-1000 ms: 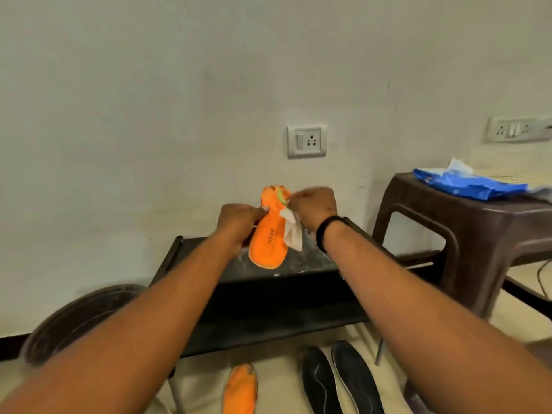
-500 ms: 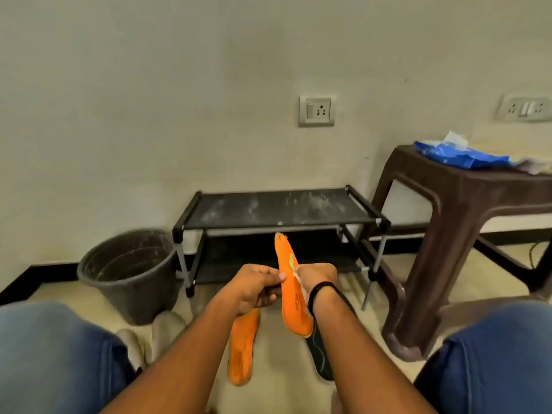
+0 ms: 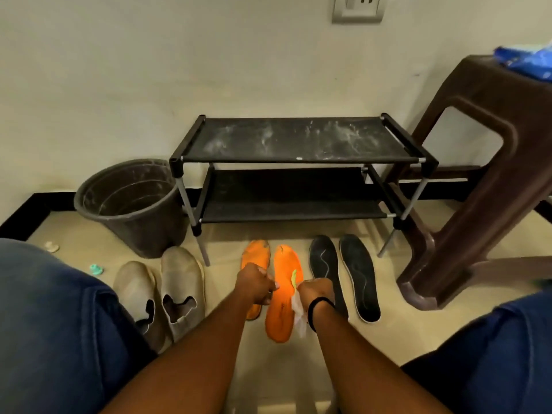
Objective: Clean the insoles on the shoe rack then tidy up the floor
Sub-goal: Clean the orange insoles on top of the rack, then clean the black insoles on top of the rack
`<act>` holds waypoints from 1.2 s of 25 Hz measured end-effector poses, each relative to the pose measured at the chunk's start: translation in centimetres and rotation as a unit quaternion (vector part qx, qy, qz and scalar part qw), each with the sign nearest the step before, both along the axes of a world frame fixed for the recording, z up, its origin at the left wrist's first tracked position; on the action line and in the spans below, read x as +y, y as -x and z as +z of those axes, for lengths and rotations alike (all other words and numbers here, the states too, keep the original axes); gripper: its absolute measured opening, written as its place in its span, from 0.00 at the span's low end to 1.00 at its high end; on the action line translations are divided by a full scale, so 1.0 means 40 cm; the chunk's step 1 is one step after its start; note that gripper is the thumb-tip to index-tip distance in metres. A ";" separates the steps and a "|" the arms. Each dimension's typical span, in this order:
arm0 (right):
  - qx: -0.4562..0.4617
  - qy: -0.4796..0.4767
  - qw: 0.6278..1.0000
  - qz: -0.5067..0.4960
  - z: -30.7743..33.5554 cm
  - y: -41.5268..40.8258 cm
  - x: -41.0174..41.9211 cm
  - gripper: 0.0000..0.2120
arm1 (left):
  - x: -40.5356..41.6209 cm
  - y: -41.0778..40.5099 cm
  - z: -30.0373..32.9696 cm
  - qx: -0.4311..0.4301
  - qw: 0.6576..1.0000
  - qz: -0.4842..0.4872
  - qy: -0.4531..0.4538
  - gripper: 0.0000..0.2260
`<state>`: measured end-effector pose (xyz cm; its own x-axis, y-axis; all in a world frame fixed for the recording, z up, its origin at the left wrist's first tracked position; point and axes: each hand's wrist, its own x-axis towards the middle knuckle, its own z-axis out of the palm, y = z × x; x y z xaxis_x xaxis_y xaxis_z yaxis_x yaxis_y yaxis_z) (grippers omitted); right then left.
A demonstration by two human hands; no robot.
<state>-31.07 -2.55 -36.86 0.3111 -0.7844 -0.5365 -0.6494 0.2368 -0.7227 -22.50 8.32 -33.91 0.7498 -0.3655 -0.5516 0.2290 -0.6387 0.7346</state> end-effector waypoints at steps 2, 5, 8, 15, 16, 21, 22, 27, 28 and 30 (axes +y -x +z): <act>-0.004 0.002 1.000 0.001 -0.036 -0.014 -0.003 0.09 | -0.009 -0.002 -0.064 -0.005 0.999 0.022 -0.027 0.07; -0.011 0.000 0.999 -0.034 -0.082 -0.041 -0.005 0.11 | -0.021 -0.015 -0.161 -0.001 0.998 0.051 -0.039 0.11; 0.010 0.017 0.999 -0.029 -0.121 -0.083 -0.018 0.09 | -0.052 -0.038 -0.234 -0.013 0.997 0.055 -0.057 0.06; -0.003 0.008 0.996 -0.089 -0.166 -0.161 -0.074 0.02 | -0.124 -0.088 -0.308 -0.038 0.996 0.082 -0.025 0.08; -0.004 0.008 0.996 -0.093 -0.174 -0.166 -0.083 0.02 | -0.128 -0.091 -0.314 -0.039 0.996 0.079 -0.026 0.08; 0.000 0.007 0.995 -0.096 -0.199 -0.183 -0.096 0.01 | -0.143 -0.108 -0.344 -0.053 0.994 0.087 -0.028 0.08; -0.003 0.009 0.996 -0.094 -0.200 -0.188 -0.098 0.01 | -0.146 -0.113 -0.343 -0.051 0.994 0.094 -0.031 0.07; 0.008 0.012 0.998 -0.063 -0.200 -0.190 -0.108 0.03 | -0.151 -0.119 -0.338 -0.071 0.991 0.099 -0.057 0.02; 0.011 0.014 0.998 -0.060 -0.198 -0.186 -0.108 0.03 | -0.147 -0.114 -0.329 -0.090 0.988 0.095 -0.076 0.04; 0.006 0.017 0.998 -0.068 -0.198 -0.181 -0.107 0.02 | -0.140 -0.104 -0.320 -0.135 0.982 0.080 -0.101 0.07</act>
